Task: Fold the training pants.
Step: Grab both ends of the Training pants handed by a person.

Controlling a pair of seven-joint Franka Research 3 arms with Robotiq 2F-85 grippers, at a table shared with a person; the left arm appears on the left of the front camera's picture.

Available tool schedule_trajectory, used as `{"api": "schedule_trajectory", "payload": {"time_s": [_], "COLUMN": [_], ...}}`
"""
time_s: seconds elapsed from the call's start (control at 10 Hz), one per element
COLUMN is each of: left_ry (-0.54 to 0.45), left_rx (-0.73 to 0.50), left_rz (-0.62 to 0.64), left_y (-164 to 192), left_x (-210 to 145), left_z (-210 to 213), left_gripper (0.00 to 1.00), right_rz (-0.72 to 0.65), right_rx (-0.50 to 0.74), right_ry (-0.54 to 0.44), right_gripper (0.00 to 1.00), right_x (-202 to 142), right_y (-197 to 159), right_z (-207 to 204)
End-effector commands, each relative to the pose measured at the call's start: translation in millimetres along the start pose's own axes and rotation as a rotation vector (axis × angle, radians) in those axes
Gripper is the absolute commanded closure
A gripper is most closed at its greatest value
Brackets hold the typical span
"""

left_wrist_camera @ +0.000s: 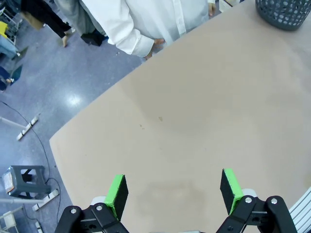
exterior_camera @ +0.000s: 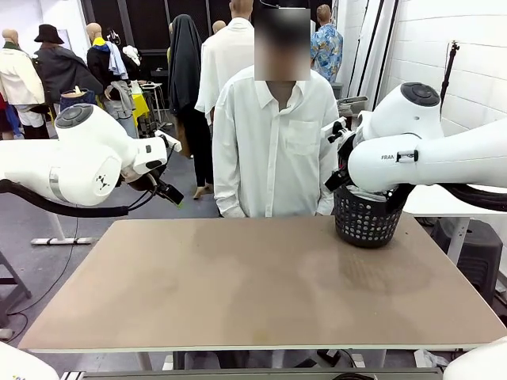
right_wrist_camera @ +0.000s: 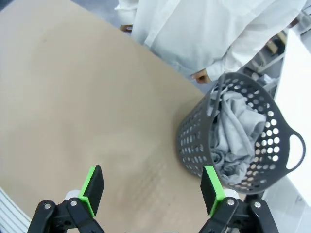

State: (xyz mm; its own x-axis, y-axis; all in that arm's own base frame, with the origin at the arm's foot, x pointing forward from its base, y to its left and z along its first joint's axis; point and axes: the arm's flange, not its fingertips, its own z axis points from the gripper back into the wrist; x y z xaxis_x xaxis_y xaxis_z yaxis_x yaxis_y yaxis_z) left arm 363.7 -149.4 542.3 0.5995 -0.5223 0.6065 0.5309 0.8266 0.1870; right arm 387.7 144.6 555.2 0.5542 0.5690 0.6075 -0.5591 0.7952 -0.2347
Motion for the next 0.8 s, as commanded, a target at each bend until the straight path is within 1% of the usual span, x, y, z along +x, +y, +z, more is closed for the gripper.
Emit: {"api": "schedule_trajectory", "payload": {"time_s": [0.0, 0.4, 0.7], "left_ry": [-0.011, -0.044, -0.079], "left_rx": [0.023, 0.062, 0.097], "left_rz": [-0.011, -0.022, -0.019], "left_y": [-6, -13, -11], "left_x": [1, 11, 20], "left_z": [15, 47, 67], "left_gripper": [0.00, 0.00, 0.00], "right_rz": [0.023, 0.034, 0.029], "right_rx": [-0.031, -0.076, -0.094], "right_ry": [0.005, -0.031, -0.046], "right_gripper": [0.00, 0.00, 0.00], "right_x": [2, 10, 12], "right_y": [-6, -9, -9], "right_z": [8, 40, 49]}}
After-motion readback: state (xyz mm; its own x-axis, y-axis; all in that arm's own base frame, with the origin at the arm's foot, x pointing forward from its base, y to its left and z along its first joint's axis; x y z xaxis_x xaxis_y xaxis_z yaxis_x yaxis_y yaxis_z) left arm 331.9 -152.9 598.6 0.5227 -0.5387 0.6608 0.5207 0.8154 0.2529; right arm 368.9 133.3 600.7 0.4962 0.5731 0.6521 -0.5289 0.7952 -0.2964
